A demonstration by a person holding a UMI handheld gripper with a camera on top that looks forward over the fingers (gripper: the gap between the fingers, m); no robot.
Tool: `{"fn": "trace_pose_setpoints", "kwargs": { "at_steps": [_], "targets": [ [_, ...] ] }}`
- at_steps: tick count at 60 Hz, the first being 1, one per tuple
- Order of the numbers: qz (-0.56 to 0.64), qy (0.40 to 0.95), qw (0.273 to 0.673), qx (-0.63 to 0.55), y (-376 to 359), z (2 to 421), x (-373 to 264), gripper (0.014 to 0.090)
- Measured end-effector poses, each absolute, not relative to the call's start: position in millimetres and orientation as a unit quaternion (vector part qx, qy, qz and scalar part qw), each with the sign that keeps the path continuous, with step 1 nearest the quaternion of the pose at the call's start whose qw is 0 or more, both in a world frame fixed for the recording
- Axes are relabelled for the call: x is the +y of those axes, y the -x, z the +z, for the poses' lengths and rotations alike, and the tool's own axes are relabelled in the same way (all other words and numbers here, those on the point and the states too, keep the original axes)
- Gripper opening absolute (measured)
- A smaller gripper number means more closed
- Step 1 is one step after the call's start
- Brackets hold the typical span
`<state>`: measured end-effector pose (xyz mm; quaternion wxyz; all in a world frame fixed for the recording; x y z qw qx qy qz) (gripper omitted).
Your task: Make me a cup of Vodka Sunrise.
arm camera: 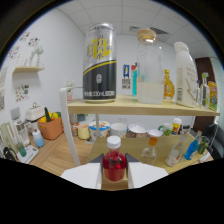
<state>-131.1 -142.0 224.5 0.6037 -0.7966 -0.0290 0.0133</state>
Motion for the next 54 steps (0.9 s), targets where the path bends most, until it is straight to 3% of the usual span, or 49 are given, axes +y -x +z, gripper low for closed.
{"fn": "trace_pose_setpoints", "kwargs": {
  "at_steps": [12, 31, 42, 54],
  "targets": [
    [0.042, 0.799, 0.600, 0.016, 98.6, 221.2, -189.9, 0.0344],
    [0.190, 0.798, 0.543, 0.177, 59.0, 169.9, -219.0, 0.0345],
    [0.328, 0.741, 0.510, 0.289, 52.7, 173.1, -215.7, 0.0345],
    [0.473, 0.629, 0.458, 0.413, 34.9, 185.2, -204.4, 0.0344]
  ]
}}
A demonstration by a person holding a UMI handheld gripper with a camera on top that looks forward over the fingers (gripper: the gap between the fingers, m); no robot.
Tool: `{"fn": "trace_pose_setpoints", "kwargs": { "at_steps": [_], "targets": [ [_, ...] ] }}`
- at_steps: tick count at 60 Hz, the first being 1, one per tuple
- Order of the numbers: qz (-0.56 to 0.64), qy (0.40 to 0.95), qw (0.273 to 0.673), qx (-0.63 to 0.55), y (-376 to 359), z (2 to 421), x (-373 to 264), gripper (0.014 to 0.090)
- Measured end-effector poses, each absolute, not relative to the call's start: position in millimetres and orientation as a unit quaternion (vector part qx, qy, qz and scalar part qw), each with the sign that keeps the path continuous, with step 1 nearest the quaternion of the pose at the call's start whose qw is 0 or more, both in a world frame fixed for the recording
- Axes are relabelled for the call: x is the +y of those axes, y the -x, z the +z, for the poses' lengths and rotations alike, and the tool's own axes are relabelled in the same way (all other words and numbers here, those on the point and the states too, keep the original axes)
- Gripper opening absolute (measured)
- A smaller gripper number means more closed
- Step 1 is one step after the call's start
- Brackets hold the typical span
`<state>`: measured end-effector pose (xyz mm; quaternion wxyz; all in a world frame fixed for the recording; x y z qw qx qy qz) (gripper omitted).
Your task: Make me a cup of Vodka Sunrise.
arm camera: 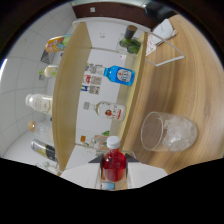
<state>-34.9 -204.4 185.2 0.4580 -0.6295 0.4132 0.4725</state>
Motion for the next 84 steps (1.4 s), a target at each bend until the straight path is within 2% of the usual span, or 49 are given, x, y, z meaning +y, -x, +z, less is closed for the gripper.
{"fn": "trace_pose_setpoints", "kwargs": {
  "at_steps": [13, 23, 28, 32, 39, 53, 58, 62, 73, 84],
  "targets": [
    [0.582, 0.512, 0.371, 0.511, 25.7, 188.8, -199.4, 0.0342],
    [0.642, 0.421, 0.327, 0.551, 18.8, 199.6, -201.2, 0.0343],
    [0.654, 0.399, 0.317, 0.559, 16.6, 203.1, -201.4, 0.0342],
    [0.651, 0.403, 0.317, 0.559, 17.1, 203.1, -201.4, 0.0344],
    [0.623, 0.444, 0.350, 0.541, 18.1, 206.3, -203.7, 0.0344],
    [0.430, 0.636, 0.530, 0.361, 38.0, 245.3, -209.4, 0.0344],
    [0.350, 0.685, 0.576, 0.276, 58.4, 256.3, -211.0, 0.0345],
    [0.267, 0.722, 0.604, 0.205, 73.5, 248.4, -208.4, 0.0345],
    [0.099, 0.784, 0.610, 0.058, 118.9, 186.6, -200.6, 0.0345],
    [0.045, 0.823, 0.567, -0.002, 148.3, 109.4, -194.8, 0.0344]
  ]
}}
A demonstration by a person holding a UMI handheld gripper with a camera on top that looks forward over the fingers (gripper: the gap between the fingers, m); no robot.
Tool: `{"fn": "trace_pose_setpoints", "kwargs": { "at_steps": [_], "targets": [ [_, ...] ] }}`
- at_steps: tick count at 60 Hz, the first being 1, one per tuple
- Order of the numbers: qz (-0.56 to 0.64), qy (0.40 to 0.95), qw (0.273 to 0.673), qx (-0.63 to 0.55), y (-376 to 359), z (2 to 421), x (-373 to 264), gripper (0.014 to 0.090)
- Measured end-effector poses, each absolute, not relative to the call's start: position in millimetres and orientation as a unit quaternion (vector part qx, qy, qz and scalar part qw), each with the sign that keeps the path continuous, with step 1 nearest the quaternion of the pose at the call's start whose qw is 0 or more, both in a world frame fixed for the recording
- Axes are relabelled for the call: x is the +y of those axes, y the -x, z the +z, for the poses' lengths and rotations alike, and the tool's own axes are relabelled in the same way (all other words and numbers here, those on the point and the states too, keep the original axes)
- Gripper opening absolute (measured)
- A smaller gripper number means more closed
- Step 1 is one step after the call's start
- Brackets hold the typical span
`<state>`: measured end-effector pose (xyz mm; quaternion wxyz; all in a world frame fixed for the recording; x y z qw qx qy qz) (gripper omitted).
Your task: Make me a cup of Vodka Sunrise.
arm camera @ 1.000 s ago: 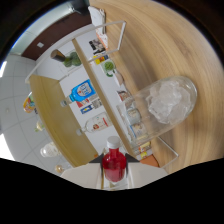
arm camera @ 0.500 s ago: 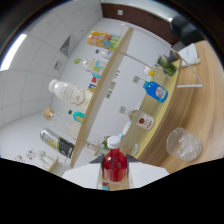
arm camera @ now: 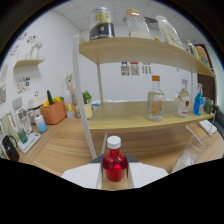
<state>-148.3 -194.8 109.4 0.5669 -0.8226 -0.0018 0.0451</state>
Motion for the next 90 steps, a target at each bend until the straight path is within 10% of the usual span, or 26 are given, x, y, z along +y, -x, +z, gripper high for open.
{"fn": "trace_pose_setpoints", "kwargs": {
  "at_steps": [42, 56, 74, 90],
  "targets": [
    [0.015, 0.871, 0.492, -0.019, 165.7, 24.1, -197.7, 0.0369],
    [0.042, 0.868, 0.494, -0.027, 167.9, 55.6, -215.0, 0.0851],
    [0.052, 0.834, 0.549, -0.007, 109.2, 168.8, -254.7, 0.0864],
    [0.010, 0.844, 0.536, 0.016, 7.4, 168.1, -304.5, 0.0854]
  ]
}}
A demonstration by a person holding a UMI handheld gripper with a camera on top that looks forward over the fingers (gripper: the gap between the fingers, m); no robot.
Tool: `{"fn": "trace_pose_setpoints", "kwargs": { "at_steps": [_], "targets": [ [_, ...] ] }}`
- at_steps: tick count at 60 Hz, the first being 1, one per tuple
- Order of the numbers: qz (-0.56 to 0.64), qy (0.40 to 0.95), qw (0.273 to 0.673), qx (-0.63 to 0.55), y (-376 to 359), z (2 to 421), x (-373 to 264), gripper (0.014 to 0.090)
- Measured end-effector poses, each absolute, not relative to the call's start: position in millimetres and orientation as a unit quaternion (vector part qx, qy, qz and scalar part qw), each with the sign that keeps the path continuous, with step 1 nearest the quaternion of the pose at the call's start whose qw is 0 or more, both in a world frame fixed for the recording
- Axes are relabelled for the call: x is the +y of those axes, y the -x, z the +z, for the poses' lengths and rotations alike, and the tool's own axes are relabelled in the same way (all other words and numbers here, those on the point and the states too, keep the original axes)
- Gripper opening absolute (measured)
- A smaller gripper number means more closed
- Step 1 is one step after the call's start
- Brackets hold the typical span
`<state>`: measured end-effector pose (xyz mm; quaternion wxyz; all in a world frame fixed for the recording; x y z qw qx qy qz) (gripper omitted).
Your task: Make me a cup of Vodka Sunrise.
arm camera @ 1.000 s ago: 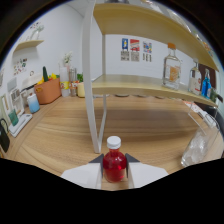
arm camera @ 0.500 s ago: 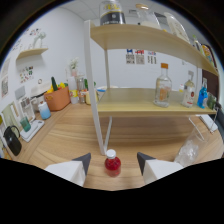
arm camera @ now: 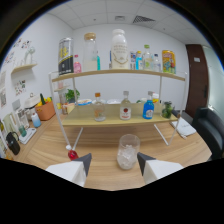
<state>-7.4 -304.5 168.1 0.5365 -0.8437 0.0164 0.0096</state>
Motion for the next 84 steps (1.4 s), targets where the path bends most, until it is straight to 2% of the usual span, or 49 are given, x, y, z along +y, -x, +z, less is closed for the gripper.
{"fn": "trace_pose_setpoints", "kwargs": {
  "at_steps": [5, 12, 31, 41, 55, 64, 66, 69, 84],
  "targets": [
    [0.001, 0.850, 0.526, 0.023, -18.4, 163.7, -318.1, 0.0855],
    [-0.007, 0.844, 0.536, 0.027, -50.2, 185.8, -321.8, 0.0862],
    [-0.010, 0.783, 0.620, 0.059, -159.8, 339.0, -252.3, 0.0859],
    [0.004, 0.761, 0.647, 0.052, -194.3, 389.5, -194.6, 0.0856],
    [0.008, 0.762, 0.647, 0.024, -206.4, 399.1, -131.1, 0.0839],
    [0.012, 0.776, 0.631, 0.020, -207.2, 383.3, -107.9, 0.0719],
    [0.012, 0.777, 0.629, 0.018, -206.2, 383.0, -106.7, 0.0669],
    [0.015, 0.775, 0.631, 0.016, -205.3, 384.0, -105.7, 0.0542],
    [0.005, 0.774, 0.632, 0.019, -207.2, 384.3, -107.7, 0.0517]
  ]
}}
